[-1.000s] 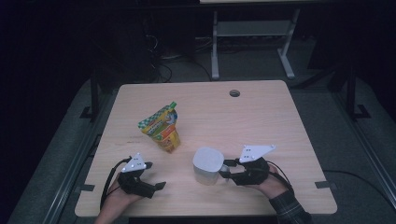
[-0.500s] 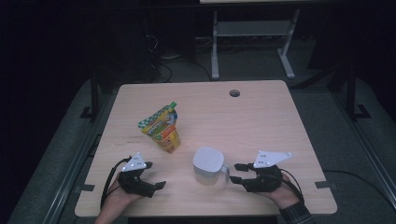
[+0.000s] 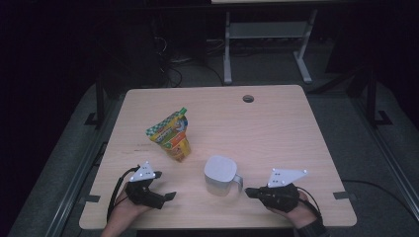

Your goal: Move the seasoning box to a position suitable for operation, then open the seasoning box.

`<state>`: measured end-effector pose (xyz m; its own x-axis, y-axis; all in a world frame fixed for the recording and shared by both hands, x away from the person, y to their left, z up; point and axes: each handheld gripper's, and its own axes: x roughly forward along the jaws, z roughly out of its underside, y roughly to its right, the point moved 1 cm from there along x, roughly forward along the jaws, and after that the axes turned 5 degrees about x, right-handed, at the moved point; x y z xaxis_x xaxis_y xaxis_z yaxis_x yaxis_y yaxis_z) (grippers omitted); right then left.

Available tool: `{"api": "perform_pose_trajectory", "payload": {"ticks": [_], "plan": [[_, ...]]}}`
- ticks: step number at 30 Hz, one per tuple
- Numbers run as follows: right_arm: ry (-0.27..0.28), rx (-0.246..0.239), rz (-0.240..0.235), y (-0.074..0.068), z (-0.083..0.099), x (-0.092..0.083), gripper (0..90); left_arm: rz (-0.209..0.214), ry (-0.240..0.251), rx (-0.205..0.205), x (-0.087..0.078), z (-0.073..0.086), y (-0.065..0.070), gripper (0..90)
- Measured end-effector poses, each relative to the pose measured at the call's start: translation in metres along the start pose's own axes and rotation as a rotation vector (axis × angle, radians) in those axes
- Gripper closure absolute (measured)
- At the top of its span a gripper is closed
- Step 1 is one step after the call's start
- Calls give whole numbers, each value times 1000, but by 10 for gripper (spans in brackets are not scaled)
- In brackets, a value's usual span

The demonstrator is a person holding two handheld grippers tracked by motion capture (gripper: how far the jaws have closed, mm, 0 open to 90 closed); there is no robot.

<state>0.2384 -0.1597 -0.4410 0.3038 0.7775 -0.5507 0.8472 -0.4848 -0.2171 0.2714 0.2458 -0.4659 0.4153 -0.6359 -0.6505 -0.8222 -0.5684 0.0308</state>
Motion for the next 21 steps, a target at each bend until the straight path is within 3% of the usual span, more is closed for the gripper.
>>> {"api": "perform_pose_trajectory", "payload": {"ticks": [6,21], "plan": [[-29,-24,-30,-7,0,14,897,2,2,3,0,0,1,55],[-60,-25,-17,-7,2,31,898,2,2,7,0,0,2,55]]}}
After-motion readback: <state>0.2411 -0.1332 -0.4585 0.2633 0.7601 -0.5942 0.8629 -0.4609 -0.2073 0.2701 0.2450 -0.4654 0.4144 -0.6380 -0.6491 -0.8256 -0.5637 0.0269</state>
